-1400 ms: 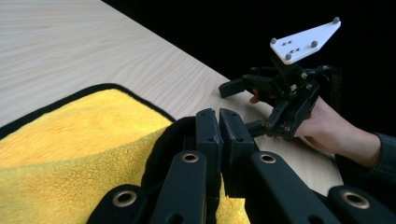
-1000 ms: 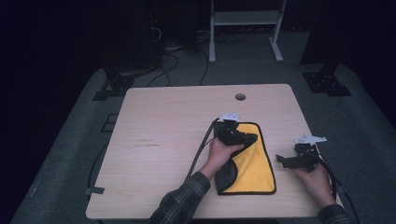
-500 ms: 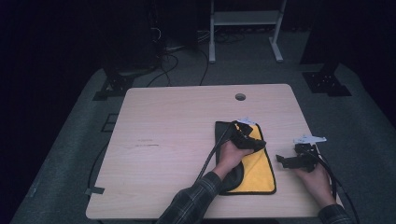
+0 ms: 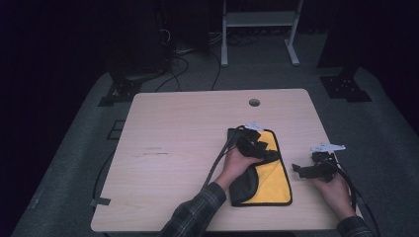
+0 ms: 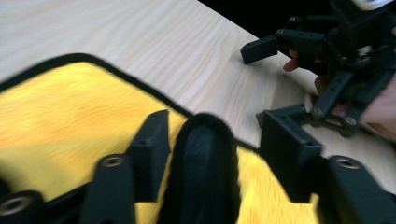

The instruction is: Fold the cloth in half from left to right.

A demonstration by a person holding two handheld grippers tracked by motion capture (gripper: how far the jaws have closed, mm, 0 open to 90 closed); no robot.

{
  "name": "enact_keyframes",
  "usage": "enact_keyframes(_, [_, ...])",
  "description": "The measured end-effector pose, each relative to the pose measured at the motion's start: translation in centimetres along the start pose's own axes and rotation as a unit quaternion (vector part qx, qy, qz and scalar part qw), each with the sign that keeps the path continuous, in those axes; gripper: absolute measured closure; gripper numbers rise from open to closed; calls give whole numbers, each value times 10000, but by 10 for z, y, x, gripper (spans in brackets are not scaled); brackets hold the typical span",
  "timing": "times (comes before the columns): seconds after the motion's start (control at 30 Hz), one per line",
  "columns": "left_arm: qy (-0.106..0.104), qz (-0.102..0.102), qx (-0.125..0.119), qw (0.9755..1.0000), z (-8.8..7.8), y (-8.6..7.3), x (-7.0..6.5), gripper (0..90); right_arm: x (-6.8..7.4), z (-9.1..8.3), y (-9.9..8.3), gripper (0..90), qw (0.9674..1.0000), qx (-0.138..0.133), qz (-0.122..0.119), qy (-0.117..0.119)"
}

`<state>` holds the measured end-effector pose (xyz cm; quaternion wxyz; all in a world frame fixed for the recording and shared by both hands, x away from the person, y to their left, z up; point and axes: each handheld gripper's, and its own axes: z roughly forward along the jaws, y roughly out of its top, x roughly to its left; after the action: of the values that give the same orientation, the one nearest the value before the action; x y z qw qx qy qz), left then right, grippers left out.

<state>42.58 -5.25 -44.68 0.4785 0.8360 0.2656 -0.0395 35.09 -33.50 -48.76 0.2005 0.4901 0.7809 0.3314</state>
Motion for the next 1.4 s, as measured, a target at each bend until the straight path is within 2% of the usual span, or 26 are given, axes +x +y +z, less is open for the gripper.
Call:
enact_keyframes(0.07, [77, -55, -58, 9999, -15, -3, 5, 298, 0, 0, 0, 16, 10000, -4, 6, -1])
enact_keyframes(0.13, [293, -103, -94, 9995, -36, -9, 10, 210, 0, 0, 0, 16, 10000, -5, 12, -2])
enact_keyframes(0.17, [293, -103, -94, 9995, -36, -9, 10, 182, 0, 0, 0, 16, 10000, -5, 11, -2])
enact_keyframes(0.2, [427, -98, -83, 9990, -47, -16, 12, 166, 0, 0, 0, 16, 10000, -5, 11, -2])
enact_keyframes(0.23, [427, -98, -83, 9990, -47, -16, 12, 143, 0, 0, 0, 16, 10000, -5, 11, -2])
enact_keyframes(0.27, [572, -96, -82, 9983, -56, -24, 13, 117, 0, 0, 0, 16, 10000, -3, 10, -4])
enact_keyframes(0.37, [694, -106, -95, 9975, -64, -33, 16, 92, 0, 0, 0, 16, 10000, -2, 14, -6])
enact_keyframes(0.4, [931, -153, -8, 9955, -68, -42, 17, 94, 0, 0, 0, 16, 10000, -3, 15, -7])
enact_keyframes(0.43, [1039, -153, 85, 9944, -69, -46, 18, 95, 0, 0, 0, 16, 10000, -3, 15, -7])
enact_keyframes(0.47, [1039, -153, 85, 9944, -69, -46, 18, 95, 0, 0, 0, 16, 10000, -5, 18, -7])
enact_keyframes(0.53, [1327, -55, 356, 9905, -70, -57, 19, 98, 0, 0, 0, 16, 10000, -5, 19, -8])
enact_keyframes(0.57, [1327, -55, 356, 9905, -70, -57, 19, 98, 0, 0, 0, 16, 10000, -5, 19, -8])
enact_keyframes(0.6, [1436, -35, 514, 9883, -70, -61, 20, 98, 0, 0, 0, 16, 10000, -5, 19, -8])
enact_keyframes(0.67, [1407, -29, 541, 9886, -69, -62, 21, 105, 0, 0, 0, 17, 10000, -4, 19, -8])
enact_keyframes(0.73, [1476, -13, 636, 9870, -63, -66, 20, 156, 0, 0, 0, 16, 10000, -8, 17, -9])
enact_keyframes(0.83, [1490, 31, 644, 9867, -61, -68, 18, 209, 0, 0, 0, 16, 10000, -6, 21, -10])
enact_keyframes(0.87, [1510, 76, 637, 9864, -61, -68, 16, 293, 0, 0, 0, 16, 10000, -5, 23, -11])
enact_keyframes(0.9, [1503, 73, 639, 9865, -61, -68, 16, 293, 0, 0, 0, 16, 10000, -5, 23, -11])
enact_keyframes(0.93, [1508, 118, 680, 9862, -62, -69, 13, 372, 0, 0, 0, 16, 10000, -7, 17, -11])
enact_keyframes(1.07, [1551, 231, 662, 9854, -62, -71, 10, 554, 0, 0, 0, 16, 10000, -9, 16, -11])
enact_keyframes(1.1, [1553, 241, 665, 9853, -62, -71, 9, 554, 0, 0, 0, 16, 10000, -8, 17, -11])
enact_keyframes(1.13, [1557, 237, 659, 9853, -62, -71, 8, 598, 0, 0, 0, 16, 10000, -10, 19, -10])
enact_keyframes(1.17, [1517, 219, 667, 9859, -62, -71, 7, 646, 0, 0, 0, 16, 10000, -9, 21, -10])
enact_keyframes(1.2, [1401, 144, 653, 9879, -61, -72, 8, 745, 0, 0, 0, 16, 10000, -13, 10, -12])
enact_keyframes(1.23, [1401, 144, 653, 9879, -61, -72, 8, 785, 0, 0, 0, 16, 10000, -13, 10, -12])
enact_keyframes(1.4, [1276, 20, 603, 9900, -61, -73, 9, 836, 0, 0, 0, 16, 10000, -12, 9, -11])
